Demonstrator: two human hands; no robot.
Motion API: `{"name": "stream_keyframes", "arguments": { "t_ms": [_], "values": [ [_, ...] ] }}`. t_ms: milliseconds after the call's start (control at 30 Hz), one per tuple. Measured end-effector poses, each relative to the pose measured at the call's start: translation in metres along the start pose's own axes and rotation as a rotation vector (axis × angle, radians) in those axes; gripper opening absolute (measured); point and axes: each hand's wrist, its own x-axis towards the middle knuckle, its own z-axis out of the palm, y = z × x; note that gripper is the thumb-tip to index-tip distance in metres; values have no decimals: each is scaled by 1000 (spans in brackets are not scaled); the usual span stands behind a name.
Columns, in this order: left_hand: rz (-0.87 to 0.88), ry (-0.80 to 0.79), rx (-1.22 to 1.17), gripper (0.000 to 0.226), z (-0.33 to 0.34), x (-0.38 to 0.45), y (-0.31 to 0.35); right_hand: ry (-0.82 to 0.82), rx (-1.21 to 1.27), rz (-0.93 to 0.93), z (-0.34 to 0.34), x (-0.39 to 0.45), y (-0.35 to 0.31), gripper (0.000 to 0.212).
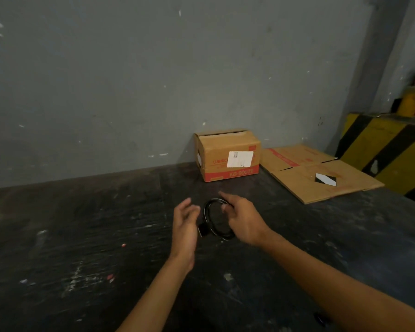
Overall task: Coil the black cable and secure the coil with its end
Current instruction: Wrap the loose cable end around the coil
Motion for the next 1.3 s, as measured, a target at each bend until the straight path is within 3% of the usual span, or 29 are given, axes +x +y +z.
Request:
{"name": "stream_keyframes", "arguments": {
  "t_ms": [100,200,300,433,567,767,867,967,1167,1300],
  "values": [
    [178,-240,287,31,-4,9,8,-110,-259,-72,-7,1,0,54],
    [260,-303,434,13,-4,11,15,-103,-146,-49,-13,1,-2,51],
    [273,-331,376,5,-3,10,18,-68,-102,-73,-17,1,0,40],
    [215,-389,351,8,0,10,17,-98,-141,-116,-23,-1,0,39],
    [113,-362,181,14,5,9,13,-148,-129,-134,-25,-1,4,37],
    [-7,-211,-91,29,7,10,7,-104,330,-5,-28,-6,19,28],
    [-78,-273,-112,27,4,12,6,-15,312,-16,-26,-7,26,22],
    [-90,-363,33,17,1,14,5,35,199,-48,-28,-8,30,19],
    [174,-469,484,25,8,16,11,-38,-48,-172,-29,-9,28,21],
    [131,-488,607,26,17,9,5,-34,-59,-149,-30,-8,28,30]
  ]
}}
